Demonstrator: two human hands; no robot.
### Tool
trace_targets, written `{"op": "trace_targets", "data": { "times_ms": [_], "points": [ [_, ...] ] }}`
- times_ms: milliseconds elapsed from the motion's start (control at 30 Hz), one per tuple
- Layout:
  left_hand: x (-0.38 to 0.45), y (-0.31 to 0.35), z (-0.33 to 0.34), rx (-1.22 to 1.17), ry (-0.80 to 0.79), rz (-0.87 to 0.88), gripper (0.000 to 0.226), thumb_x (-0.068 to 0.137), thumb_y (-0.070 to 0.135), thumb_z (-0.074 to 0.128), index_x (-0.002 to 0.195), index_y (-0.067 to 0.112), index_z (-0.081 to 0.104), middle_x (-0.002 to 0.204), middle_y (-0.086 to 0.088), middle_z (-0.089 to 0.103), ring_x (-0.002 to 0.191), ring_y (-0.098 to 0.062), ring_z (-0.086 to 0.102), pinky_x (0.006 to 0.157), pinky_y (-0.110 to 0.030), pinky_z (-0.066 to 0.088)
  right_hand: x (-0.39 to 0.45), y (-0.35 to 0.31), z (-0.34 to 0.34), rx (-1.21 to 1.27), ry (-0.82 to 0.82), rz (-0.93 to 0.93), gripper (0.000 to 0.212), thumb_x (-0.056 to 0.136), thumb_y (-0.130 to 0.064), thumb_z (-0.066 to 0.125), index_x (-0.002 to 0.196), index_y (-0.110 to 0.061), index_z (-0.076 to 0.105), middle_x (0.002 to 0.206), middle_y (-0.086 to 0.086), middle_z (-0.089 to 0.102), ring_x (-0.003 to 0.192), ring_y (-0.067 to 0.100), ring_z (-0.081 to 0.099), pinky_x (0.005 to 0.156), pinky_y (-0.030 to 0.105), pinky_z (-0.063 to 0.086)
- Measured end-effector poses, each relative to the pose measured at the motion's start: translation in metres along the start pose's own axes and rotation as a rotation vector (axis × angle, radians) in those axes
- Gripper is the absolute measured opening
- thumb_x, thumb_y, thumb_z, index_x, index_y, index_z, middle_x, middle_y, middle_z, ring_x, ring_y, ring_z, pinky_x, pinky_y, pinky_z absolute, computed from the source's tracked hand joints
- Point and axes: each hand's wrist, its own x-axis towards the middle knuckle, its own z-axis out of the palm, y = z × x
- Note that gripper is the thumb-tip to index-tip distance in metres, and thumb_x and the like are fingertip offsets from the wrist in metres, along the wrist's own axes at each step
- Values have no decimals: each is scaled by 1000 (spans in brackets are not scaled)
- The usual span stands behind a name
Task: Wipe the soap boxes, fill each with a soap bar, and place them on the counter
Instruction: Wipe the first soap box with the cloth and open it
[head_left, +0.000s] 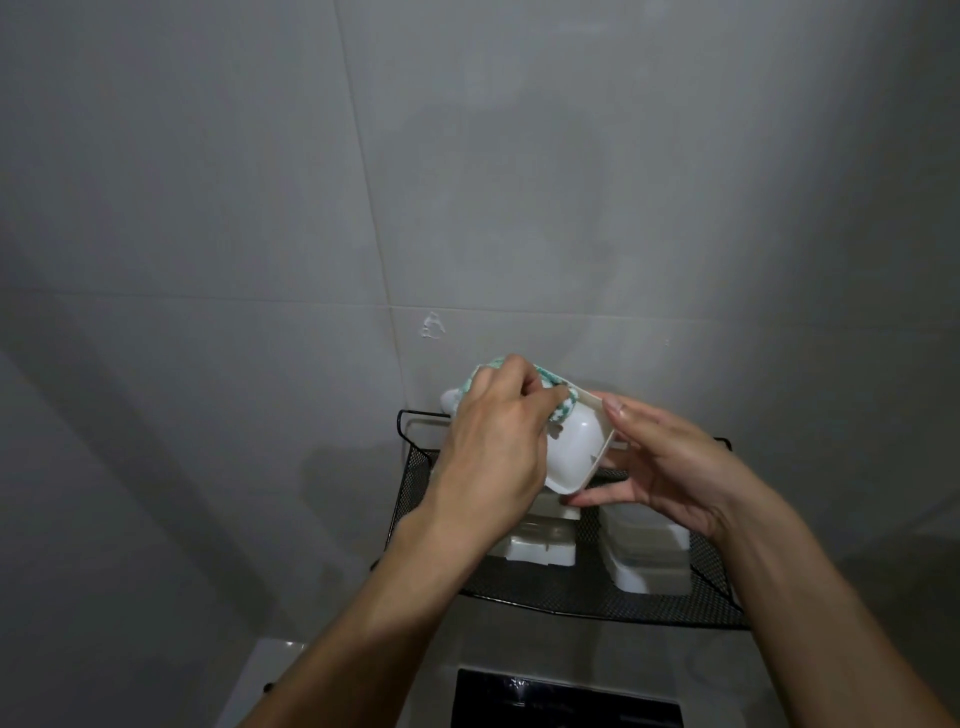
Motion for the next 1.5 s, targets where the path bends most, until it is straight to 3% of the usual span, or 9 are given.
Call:
{"op": "trace_targets", "data": {
  "times_ms": [200,467,567,733,867,1000,1100,1367,1500],
  "points": [
    [-4,8,7,-41,-41,35,36,94,10,57,127,21,67,128,-2,56,121,-24,44,100,-44,37,7,-1,4,3,20,-37,47,91,-30,62,129,-2,58,108,19,69,98,37,72,73,54,59],
    [-1,0,1,-16,-126,80,36,92,20,58,126,30,66,130,9,50,128,-16,37,103,-44,32,10,-3,0,-33,26,-40,48,80,-39,75,120,-14,68,111,15,71,93,32,73,72,46,60],
    [6,-7,-4,-93,-91,24,42,90,18,61,131,25,63,126,4,52,120,-19,44,103,-42,37,10,-2,-4,10,-39,-82,65,70,-22,88,128,-17,60,112,17,71,94,29,73,73,41,60],
    [9,-11,-9,-210,-80,-52,48,89,11,62,136,21,59,127,4,51,119,-15,45,100,-21,35,10,4,0,-111,-67,-209,77,63,4,80,134,-11,52,112,19,73,96,24,72,79,28,57],
    [12,-9,-13,-254,-10,-80,43,88,6,61,131,14,60,125,3,58,115,-14,54,100,-29,42,9,5,5,-104,4,-279,66,63,-16,85,125,-9,62,114,13,74,99,21,72,80,27,58],
    [13,-9,-16,-249,-7,-62,41,91,4,59,131,8,61,123,-1,58,111,-11,55,97,-17,39,7,-1,6,-75,44,-258,53,76,-42,80,120,-14,71,121,15,70,107,26,68,85,40,58],
    [12,-5,-14,-269,-19,-64,41,93,4,56,134,9,61,122,0,53,111,-7,52,96,-10,36,6,-4,11,-67,64,-219,49,78,-55,72,116,-23,74,116,10,73,103,23,71,80,38,59],
    [13,-4,-19,-200,-6,-6,41,92,-1,50,126,15,67,112,-1,49,97,-10,53,84,-16,42,-2,-3,10,-114,30,-162,46,74,-47,76,111,-18,72,115,12,71,111,31,66,87,52,58],
    [16,-9,-23,-69,-11,52,35,92,1,52,122,9,69,109,-9,51,94,-20,54,79,-29,46,-1,-5,11,-101,44,-174,39,80,-41,72,112,-19,71,108,10,74,97,25,72,75,44,60]
  ]
}}
